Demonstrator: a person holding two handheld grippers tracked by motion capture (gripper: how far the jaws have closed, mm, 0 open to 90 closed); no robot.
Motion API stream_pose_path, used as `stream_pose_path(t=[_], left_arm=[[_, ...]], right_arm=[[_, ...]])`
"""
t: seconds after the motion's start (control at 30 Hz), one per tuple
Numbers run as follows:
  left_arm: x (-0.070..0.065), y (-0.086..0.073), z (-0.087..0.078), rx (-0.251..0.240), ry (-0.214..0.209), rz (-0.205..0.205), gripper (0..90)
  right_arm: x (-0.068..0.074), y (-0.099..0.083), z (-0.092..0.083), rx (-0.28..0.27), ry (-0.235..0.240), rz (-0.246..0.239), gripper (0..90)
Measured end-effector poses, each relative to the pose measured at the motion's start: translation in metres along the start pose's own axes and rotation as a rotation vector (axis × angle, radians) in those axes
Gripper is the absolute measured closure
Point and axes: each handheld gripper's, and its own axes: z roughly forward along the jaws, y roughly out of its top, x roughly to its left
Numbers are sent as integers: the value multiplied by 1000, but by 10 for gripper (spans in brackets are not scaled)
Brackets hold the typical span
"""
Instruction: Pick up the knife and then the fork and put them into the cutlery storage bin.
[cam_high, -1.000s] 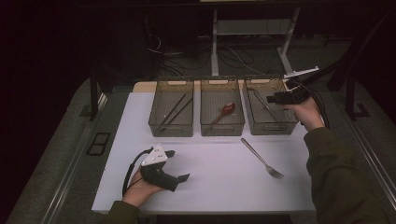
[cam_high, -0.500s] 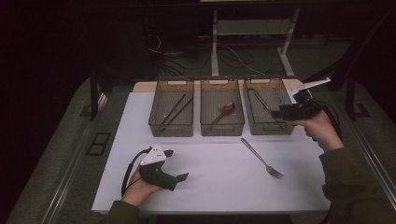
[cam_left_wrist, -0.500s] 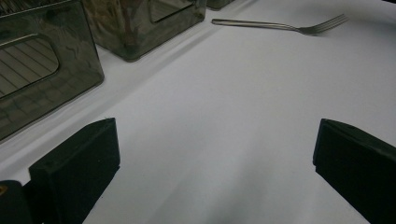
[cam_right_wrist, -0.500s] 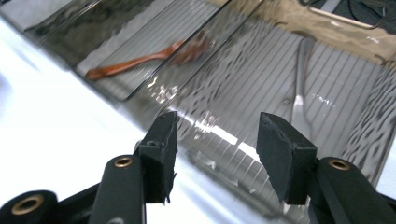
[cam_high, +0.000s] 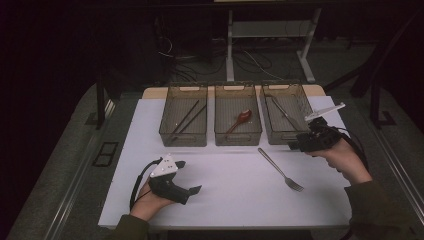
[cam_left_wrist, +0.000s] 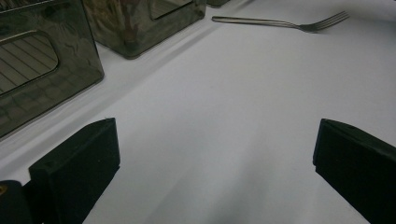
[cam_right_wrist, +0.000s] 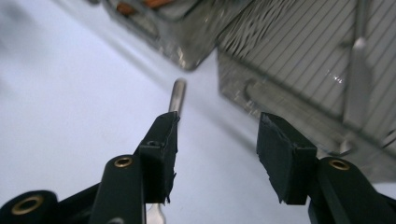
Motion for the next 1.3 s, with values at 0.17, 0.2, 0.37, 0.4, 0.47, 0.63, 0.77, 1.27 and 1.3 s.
stream_pose_path(t=[0.17, 0.2, 0.37, 0.4, 0.47, 0.63, 0.77, 1.27, 1.3], left_arm=[[-1, 0, 1, -3, -1, 1, 0], [-1, 0, 1, -5, -1, 2, 0], [-1, 0, 1, -5, -9, 8, 0], [-1, -1, 1, -3, -7, 11, 0], [-1, -1, 2, -3, -12, 10, 0], [-1, -2, 4, -2, -19, 12, 0], [-1, -1, 3, -3, -21, 12, 0], [-3, -1, 5, 5, -22, 17, 0], [-3, -2, 5, 4, -22, 17, 0]], right_arm=[[8, -5, 11, 70, 5, -14, 483], [9, -6, 13, 87, 7, -15, 492], [17, -10, 26, 158, 24, -31, 517], [19, -11, 29, 169, 25, -34, 523], [22, -11, 34, 192, 34, -39, 534], [29, -13, 46, 246, 48, -54, 578], [33, -14, 54, 278, 48, -64, 604], [41, -14, 71, 357, 15, -100, 728], [41, -14, 72, 364, 8, -106, 735]])
